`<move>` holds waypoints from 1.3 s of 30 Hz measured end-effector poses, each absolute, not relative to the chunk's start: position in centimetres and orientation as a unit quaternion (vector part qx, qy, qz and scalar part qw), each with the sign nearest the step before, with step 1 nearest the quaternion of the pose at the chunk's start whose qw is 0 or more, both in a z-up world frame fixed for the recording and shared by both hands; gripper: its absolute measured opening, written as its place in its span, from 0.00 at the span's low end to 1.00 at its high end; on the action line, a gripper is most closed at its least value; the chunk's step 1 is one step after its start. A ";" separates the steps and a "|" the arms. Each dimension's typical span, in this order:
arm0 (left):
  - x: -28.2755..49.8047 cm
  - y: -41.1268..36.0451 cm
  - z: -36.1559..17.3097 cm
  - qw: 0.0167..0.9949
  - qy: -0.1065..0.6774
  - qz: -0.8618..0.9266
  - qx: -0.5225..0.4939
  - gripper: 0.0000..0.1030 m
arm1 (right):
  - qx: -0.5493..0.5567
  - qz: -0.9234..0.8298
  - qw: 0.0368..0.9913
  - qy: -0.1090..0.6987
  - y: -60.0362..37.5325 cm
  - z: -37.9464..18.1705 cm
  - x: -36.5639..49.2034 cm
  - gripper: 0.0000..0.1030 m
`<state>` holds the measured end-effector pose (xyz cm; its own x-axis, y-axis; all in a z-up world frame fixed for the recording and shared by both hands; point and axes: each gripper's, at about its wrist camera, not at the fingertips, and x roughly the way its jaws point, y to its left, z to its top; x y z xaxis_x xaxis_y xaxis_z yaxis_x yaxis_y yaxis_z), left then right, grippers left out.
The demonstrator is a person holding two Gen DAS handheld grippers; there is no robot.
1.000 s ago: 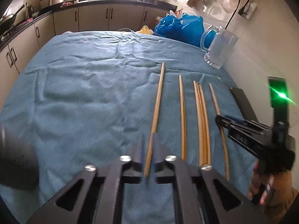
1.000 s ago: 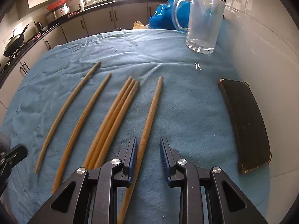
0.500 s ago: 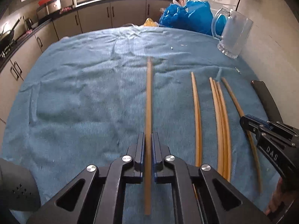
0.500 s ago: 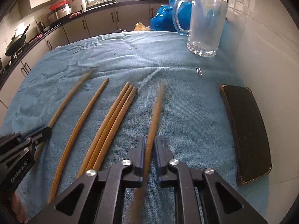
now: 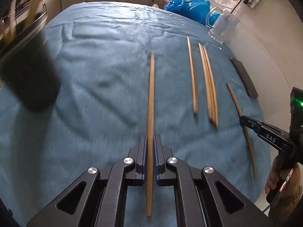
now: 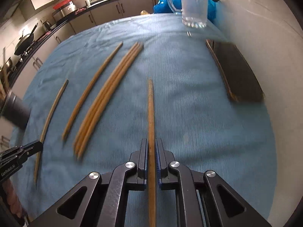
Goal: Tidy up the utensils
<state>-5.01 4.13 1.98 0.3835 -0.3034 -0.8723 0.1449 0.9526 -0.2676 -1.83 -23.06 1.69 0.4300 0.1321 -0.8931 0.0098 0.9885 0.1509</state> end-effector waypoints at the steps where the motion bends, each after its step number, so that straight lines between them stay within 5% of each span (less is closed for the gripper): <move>1: -5.7 4.3 2.0 0.827 0.540 -0.138 -0.073 0.06 | 0.070 0.039 0.840 0.536 -23.3 1.7 -2.7 0.08; 5: -6.8 4.2 2.8 0.823 0.545 -0.145 -0.069 0.06 | 0.075 0.044 0.836 0.542 -23.6 1.8 -5.0 0.12; 7: -7.1 4.4 3.8 0.826 0.538 -0.150 -0.074 0.06 | 0.081 0.055 0.834 0.544 -23.8 1.9 -5.1 0.26; 9: -6.8 4.3 4.8 0.833 0.528 -0.150 -0.066 0.11 | 0.077 0.053 0.835 0.543 -23.9 2.1 -4.7 0.29; 13: -5.0 3.3 6.0 0.848 0.510 -0.140 -0.035 0.19 | 0.051 0.047 0.832 0.550 -23.6 1.7 -2.7 0.29; 35: 7.1 -1.4 2.2 0.824 0.554 -0.107 0.037 0.19 | -0.015 0.044 0.781 0.623 -22.3 1.5 5.8 0.27; 37: 7.2 -1.4 2.2 0.826 0.552 -0.108 0.038 0.19 | -0.018 0.046 0.779 0.625 -22.1 1.4 6.2 0.17; 39: 6.8 -1.3 2.2 0.826 0.551 -0.116 0.036 0.06 | -0.019 0.043 0.782 0.621 -21.9 1.5 6.4 0.09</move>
<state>6.84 -1.29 2.17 0.3659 -0.1529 -0.9180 0.2314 0.9704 -0.0694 6.35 -21.88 1.47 0.2247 0.0432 -0.9735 -0.0902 0.9956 0.0233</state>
